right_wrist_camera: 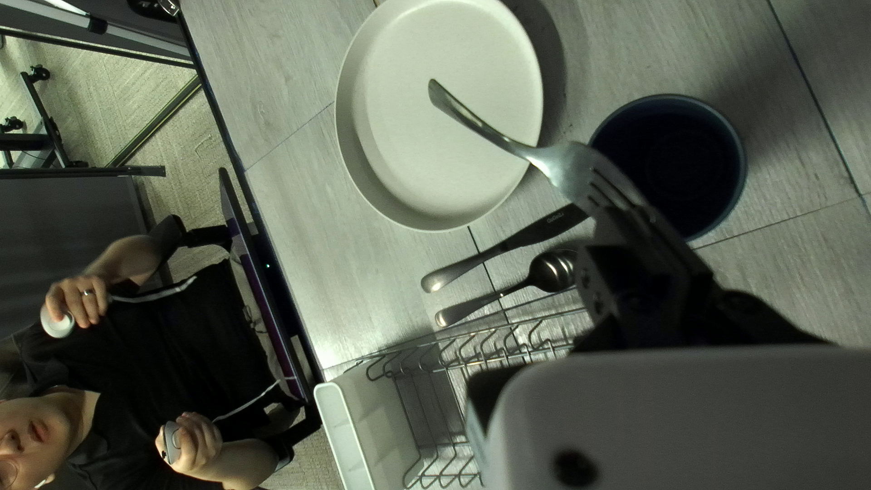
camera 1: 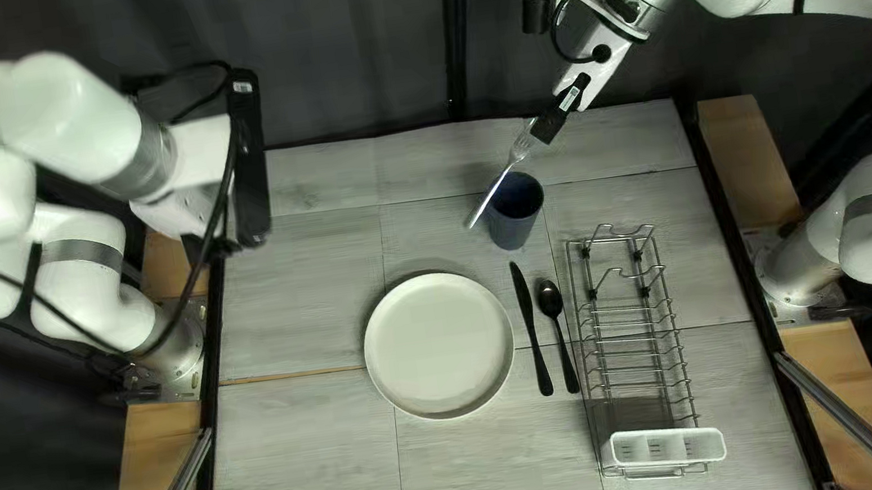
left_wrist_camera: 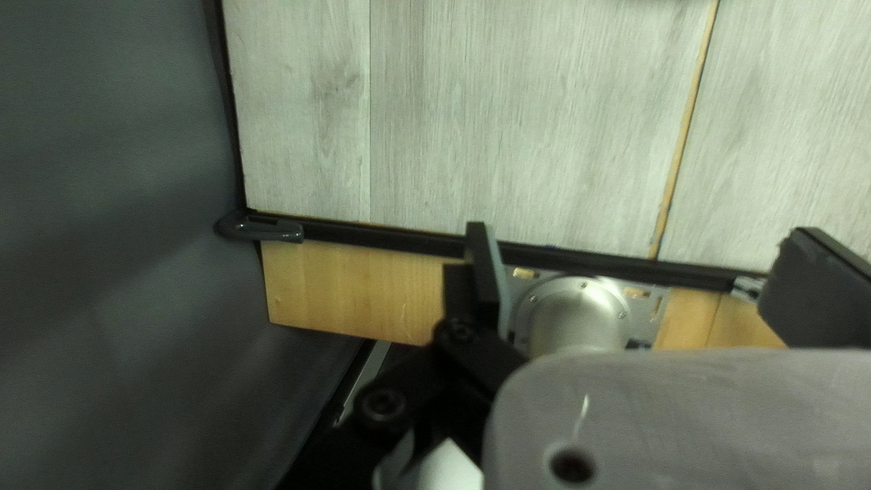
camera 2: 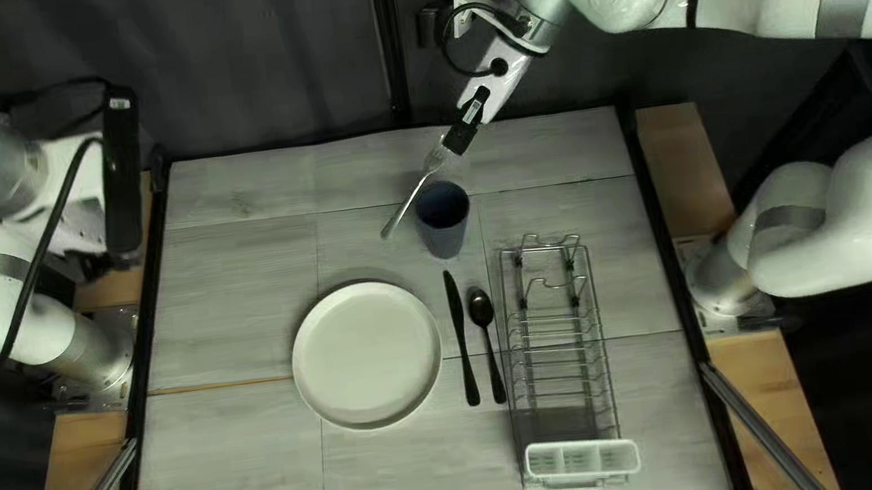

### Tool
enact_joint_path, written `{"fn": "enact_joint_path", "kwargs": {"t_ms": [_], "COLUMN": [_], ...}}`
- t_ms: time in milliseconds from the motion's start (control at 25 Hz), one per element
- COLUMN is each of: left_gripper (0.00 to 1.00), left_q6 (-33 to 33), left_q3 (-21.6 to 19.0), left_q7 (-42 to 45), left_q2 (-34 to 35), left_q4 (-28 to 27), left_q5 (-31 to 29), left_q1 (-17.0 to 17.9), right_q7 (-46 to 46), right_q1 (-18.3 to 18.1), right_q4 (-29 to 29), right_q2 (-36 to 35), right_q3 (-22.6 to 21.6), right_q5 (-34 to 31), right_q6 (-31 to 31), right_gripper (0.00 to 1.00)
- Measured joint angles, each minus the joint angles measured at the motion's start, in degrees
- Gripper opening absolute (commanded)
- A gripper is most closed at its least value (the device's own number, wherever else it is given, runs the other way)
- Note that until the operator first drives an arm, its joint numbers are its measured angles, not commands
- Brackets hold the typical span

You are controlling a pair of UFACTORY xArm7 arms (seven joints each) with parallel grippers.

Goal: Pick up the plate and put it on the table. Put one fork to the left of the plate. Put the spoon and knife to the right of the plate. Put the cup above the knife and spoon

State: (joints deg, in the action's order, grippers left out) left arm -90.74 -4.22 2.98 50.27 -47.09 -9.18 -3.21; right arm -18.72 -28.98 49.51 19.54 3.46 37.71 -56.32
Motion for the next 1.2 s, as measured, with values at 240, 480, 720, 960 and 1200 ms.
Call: {"fn": "enact_joint_path", "kwargs": {"t_ms": [240,480,720,960,1200], "left_gripper": [1.00,1.00,1.00,1.00,1.00], "left_q6": [3.34,2.56,0.94,5.59,6.13], "left_q3": [-1.46,-7.36,-9.40,-16.59,-18.57], "left_q7": [5.55,18.22,22.16,36.27,39.76], "left_q2": [-5.35,-13.72,-13.06,-19.93,-20.94], "left_q4": [-0.72,-7.42,-9.30,-11.24,-12.10], "left_q5": [0.70,3.50,4.89,1.73,0.00], "left_q1": [-1.09,-3.05,-4.01,-6.82,-7.82], "right_q7": [0.00,0.00,0.00,0.00,0.00], "right_q1": [0.00,0.00,0.00,0.00,0.00], "right_q4": [0.00,0.00,0.00,0.00,0.00], "right_q2": [0.00,0.00,0.00,0.00,0.00], "right_q3": [0.00,0.00,0.00,0.00,0.00], "right_q5": [0.00,0.00,0.00,0.00,0.00], "right_q6": [0.00,0.00,0.00,0.00,0.00], "right_gripper": [0.00,0.00,0.00,0.00,0.00]}}
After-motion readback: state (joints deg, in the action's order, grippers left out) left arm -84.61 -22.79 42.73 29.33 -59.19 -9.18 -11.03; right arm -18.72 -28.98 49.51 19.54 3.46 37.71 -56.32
